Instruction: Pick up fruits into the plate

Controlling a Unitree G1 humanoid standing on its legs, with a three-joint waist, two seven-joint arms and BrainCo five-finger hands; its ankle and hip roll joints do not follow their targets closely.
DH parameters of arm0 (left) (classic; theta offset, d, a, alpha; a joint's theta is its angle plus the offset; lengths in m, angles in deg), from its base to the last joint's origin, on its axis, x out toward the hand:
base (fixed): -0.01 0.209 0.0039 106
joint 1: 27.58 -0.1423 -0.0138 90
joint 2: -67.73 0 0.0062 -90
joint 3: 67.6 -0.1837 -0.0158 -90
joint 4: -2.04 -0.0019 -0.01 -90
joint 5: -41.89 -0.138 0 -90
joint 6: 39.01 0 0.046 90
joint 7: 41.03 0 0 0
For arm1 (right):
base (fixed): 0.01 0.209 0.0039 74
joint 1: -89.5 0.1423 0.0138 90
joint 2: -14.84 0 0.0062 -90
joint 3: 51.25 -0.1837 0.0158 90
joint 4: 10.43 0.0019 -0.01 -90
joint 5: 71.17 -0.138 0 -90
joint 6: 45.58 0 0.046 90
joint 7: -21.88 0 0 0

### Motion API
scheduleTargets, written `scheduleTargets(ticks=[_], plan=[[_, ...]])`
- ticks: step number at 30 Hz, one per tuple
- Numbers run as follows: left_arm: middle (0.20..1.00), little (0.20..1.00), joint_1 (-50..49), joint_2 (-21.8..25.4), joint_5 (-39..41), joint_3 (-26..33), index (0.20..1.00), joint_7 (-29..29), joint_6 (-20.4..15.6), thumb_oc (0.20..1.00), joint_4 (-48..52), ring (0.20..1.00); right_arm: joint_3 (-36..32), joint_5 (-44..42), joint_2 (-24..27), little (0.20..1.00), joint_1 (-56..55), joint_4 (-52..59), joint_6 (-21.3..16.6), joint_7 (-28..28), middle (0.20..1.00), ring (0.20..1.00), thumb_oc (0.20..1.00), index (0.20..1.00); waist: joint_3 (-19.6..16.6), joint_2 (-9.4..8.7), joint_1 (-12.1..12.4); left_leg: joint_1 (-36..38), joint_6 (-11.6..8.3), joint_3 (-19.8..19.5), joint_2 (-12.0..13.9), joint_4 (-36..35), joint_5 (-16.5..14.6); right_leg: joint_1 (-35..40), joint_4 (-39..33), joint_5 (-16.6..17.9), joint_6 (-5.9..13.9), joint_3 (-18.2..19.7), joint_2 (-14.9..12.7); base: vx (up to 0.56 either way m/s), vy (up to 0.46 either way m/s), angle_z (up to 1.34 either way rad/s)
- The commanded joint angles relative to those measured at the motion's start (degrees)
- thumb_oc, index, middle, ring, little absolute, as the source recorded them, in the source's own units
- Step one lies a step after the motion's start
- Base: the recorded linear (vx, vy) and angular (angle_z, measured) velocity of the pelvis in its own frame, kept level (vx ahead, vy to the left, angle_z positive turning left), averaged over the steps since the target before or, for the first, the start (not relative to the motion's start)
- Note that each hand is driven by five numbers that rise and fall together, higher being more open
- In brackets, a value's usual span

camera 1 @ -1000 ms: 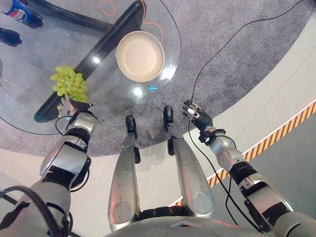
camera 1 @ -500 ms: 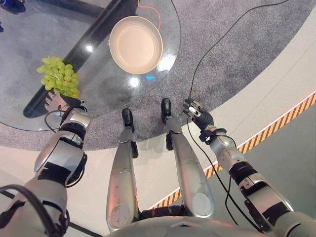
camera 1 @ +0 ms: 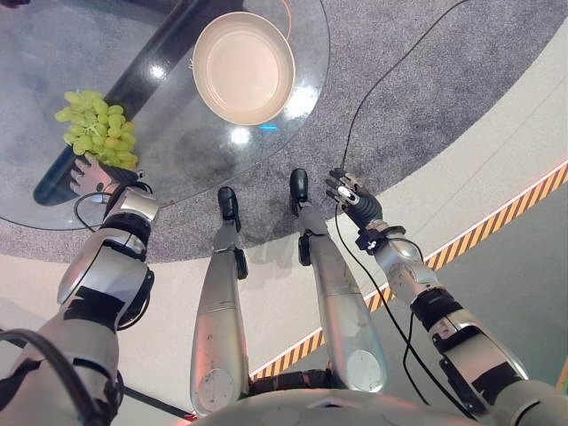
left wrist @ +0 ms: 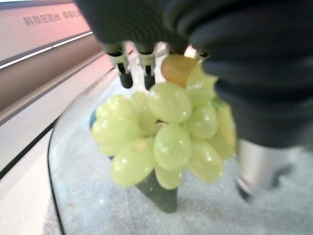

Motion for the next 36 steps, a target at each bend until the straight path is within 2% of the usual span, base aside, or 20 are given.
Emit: scheduleTargets(ticks=[1,13,21,32,36], plan=[[0.2,0.2,-3.76,1.82,0.89,1.87,0.2,-0.06,1.52,0.2,-1.28,0.2,0.15,-1.05,0.11,1.0,-3.4,5.49,-2.21,-0.01,1.0,1.0,1.0,1.0,-1.49,-0.17,0.55,0.96,2.23,-2.68,-4.73,-1.94,0.22,0.18,7.16,-6.35,0.29,-0.08,7.01,0.0,0.0,0.0],[0.2,0.2,-2.97,2.52,-1.52,1.34,0.2,-0.78,2.11,0.2,-1.04,0.2,0.2,-1.8,0.42,1.0,-3.89,6.08,-2.92,0.49,1.0,1.0,1.0,1.0,-1.49,-0.43,0.41,0.09,2.42,-2.74,-4.83,-1.53,-0.13,-0.86,7.61,-6.32,0.34,-0.19,7.2,0.0,0.003,0.01],[0.2,0.2,-3.28,2.26,-0.71,1.56,0.2,-0.32,1.65,0.2,-0.75,0.2,0.0,-1.21,0.41,1.0,-3.73,6.04,-2.6,0.57,1.0,1.0,1.0,1.0,-1.49,0.22,0.35,1.29,2.45,-2.56,-4.92,-2.39,0.01,-0.07,7.13,-6.32,0.34,0.05,7.1,0.0,0.0,0.0],[0.2,0.2,-5.74,2.71,-0.66,3.43,0.2,-1.68,-5.85,0.2,2.35,0.2,-0.95,-0.18,0.76,1.0,-4.82,5.94,-1.85,1.45,1.0,1.0,1.0,1.0,-1.49,2.17,0.75,7.35,2.38,-2.13,-4.56,-4.84,0.08,5.28,5.58,-7.04,0.54,-0.41,5.88,0.0,0.0,0.0],[0.2,0.2,-7.67,3.16,-1.13,4.59,0.2,-1.76,-7.48,0.2,5.02,0.2,-1.85,0.67,1.16,1.0,-5.94,6.49,-0.98,1.58,1.0,1.0,1.0,1.0,-1.49,3.28,0.9,10.73,2.28,-1.95,-4.21,-6.18,0.06,8.37,4.67,-7.45,0.75,-0.89,5.11,0.0,0.0,0.0]])
